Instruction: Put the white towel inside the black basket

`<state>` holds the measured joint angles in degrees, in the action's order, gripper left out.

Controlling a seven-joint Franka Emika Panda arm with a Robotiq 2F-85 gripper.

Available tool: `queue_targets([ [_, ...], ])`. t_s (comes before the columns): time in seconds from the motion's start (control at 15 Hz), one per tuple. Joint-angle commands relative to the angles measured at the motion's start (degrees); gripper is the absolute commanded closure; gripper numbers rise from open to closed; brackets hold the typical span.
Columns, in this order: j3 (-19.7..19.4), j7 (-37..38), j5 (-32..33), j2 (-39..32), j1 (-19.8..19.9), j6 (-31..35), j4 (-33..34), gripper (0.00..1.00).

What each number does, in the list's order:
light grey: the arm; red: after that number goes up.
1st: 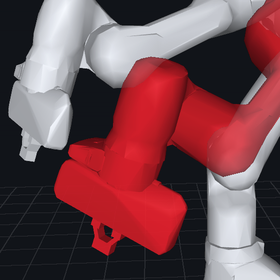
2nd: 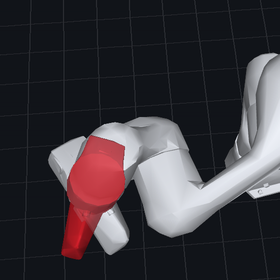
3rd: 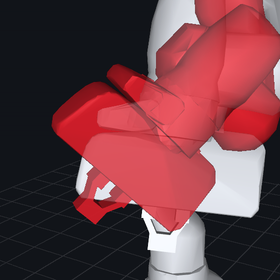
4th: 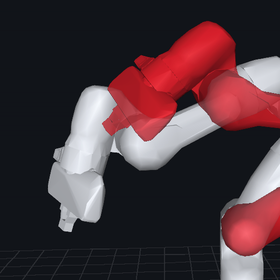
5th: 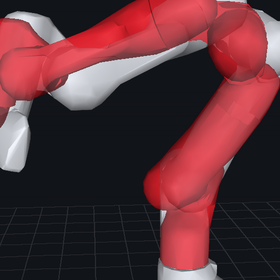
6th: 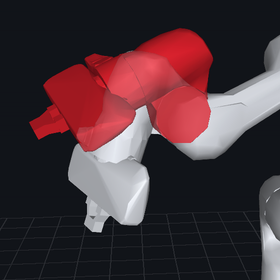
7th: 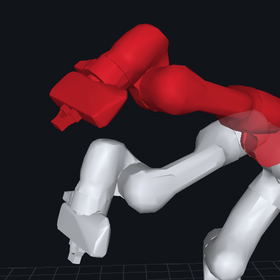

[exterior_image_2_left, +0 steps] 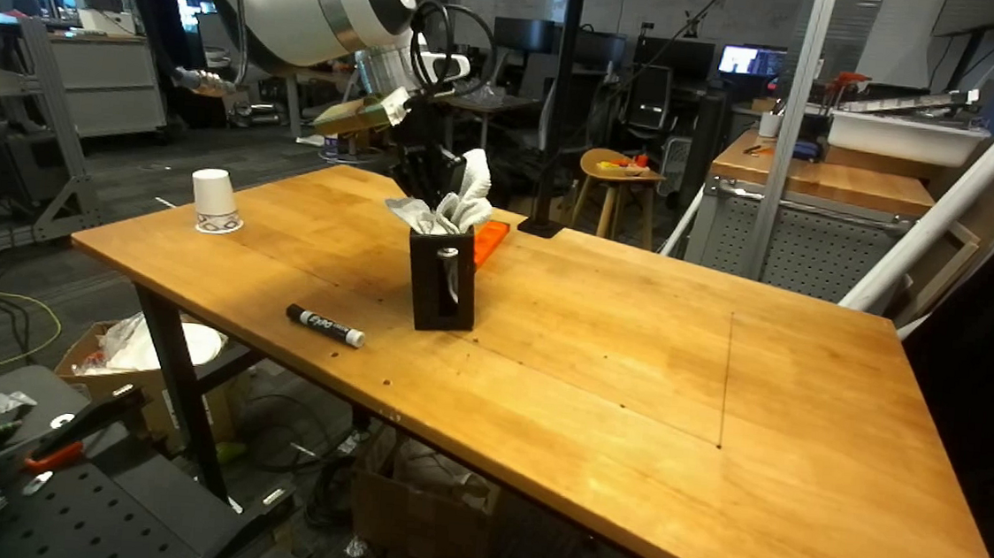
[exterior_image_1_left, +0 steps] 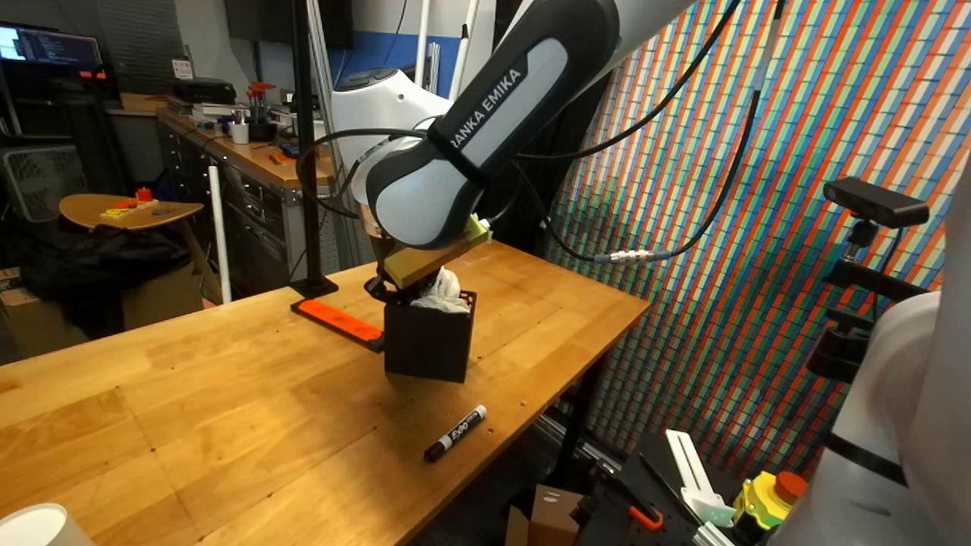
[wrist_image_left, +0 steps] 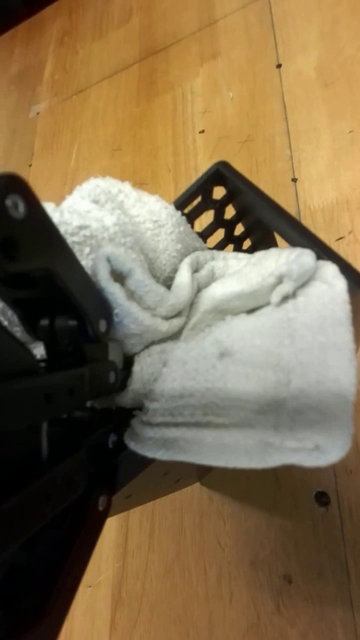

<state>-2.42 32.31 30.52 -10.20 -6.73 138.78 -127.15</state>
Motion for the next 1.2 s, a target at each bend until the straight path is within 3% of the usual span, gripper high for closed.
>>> queue_targets([
  [0.0,0.0,-0.9,-0.7,0.0,0.2,0.0,0.1,0.64],
  [0.07,0.0,-1.3,-0.9,0.0,0.3,-0.1,0.1,0.84],
  [0.27,0.0,-1.2,-0.8,0.1,0.3,-0.1,0.1,0.64],
  [0.47,0.0,-1.2,-0.8,0.1,0.3,-0.1,0.1,0.64],
  [0.53,0.0,-1.6,-1.1,0.8,0.3,-0.3,-0.1,0.39],
  [0.67,0.0,-1.2,-1.0,2.1,0.2,-1.0,-0.4,0.33],
  [1.0,0.5,-0.9,-1.7,6.7,0.6,-3.1,-0.8,0.00],
  [1.13,1.0,-1.3,-2.3,8.9,0.8,-4.3,-0.7,0.00],
])
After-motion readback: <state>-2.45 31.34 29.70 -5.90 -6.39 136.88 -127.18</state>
